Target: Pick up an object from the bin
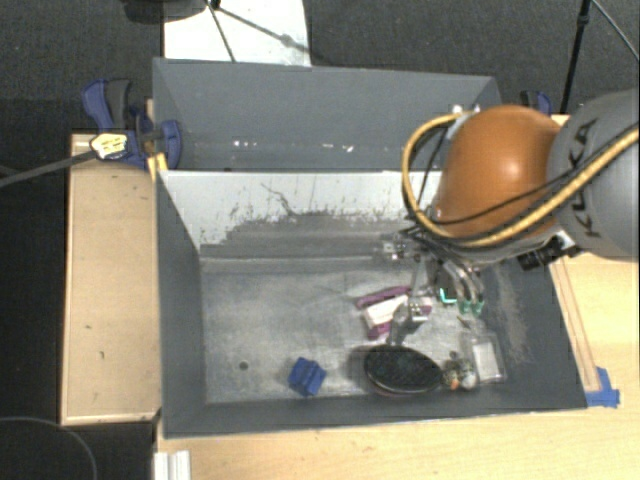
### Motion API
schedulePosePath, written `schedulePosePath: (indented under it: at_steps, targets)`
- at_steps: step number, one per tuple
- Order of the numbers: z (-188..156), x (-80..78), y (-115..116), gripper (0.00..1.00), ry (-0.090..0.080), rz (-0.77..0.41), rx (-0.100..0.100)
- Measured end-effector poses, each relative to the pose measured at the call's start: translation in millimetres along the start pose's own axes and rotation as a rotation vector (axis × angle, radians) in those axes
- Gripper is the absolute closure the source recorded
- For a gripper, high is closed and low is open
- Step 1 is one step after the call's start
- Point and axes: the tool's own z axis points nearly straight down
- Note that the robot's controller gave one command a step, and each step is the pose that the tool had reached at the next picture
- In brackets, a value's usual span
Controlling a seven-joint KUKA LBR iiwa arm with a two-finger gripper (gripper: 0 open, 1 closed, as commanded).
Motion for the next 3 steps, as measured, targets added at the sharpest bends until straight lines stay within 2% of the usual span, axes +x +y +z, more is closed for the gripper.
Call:
schedulePosePath:
  at_steps: [1, 2, 3]
  targets:
    - [136, -17.2, -25, 0.00, -0.007, 0.116, -0.001]
    - [133, -16.9, -24, 1.00, -0.005, 0.116, -0.001]
    - [15, -19.4, -28, 1.00, -0.013, -0.007, 0.001]
